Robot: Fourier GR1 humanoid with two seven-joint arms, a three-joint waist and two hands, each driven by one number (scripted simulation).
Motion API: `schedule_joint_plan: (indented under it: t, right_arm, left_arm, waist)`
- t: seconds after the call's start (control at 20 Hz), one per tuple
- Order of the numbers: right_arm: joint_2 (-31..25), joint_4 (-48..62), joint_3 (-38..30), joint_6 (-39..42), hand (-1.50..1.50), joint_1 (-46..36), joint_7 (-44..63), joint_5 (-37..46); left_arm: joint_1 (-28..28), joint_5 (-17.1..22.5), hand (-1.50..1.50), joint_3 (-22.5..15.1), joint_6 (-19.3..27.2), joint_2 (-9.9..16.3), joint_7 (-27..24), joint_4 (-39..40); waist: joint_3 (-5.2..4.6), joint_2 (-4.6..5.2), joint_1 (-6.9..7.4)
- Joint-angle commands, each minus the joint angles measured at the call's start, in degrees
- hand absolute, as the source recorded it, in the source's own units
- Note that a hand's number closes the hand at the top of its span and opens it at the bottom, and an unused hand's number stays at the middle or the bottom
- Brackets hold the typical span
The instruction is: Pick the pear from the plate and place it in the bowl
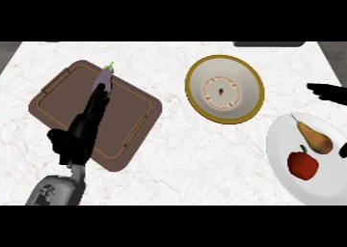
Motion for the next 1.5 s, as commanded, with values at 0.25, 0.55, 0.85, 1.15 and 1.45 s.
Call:
schedule_joint_plan:
  t: [0.25, 0.55, 0.85, 1.15, 1.45]
  right_arm:
    - [2.6, 1.4, -6.3, 2.9, -1.5, 2.5, -0.2, -0.3]
    - [5.3, 0.0, -8.8, 4.7, -1.5, 2.7, 4.6, 0.3]
    - [7.1, 5.8, -8.0, 0.9, -1.5, 5.1, -3.8, 6.6]
    - [9.4, 13.6, -8.2, -2.1, -1.5, 1.2, -9.2, 12.0]
    - [8.3, 14.1, -3.9, -10.5, -1.5, 3.2, -14.0, 21.2]
  left_arm:
    - [-0.3, -2.2, 0.0, 1.3, 0.1, -1.7, 3.6, -2.0]
    - [0.7, -2.9, 0.0, 2.8, -2.1, -2.3, 1.2, -1.7]
    - [2.8, -3.9, 0.0, 2.0, -2.9, -3.4, 1.2, -3.1]
    - [-1.4, -5.6, 0.0, 3.6, -2.6, -5.5, -0.5, 2.3]
    - [-0.1, -3.1, 0.0, 5.7, -6.0, -2.6, 2.8, -2.8]
  waist:
    - [0.0, -0.05, -0.02]
    - [-0.02, -0.04, -0.07]
    - [0.03, 0.05, 0.24]
    - [0.03, 0.14, 0.29]
    - [0.04, 0.14, 0.48]
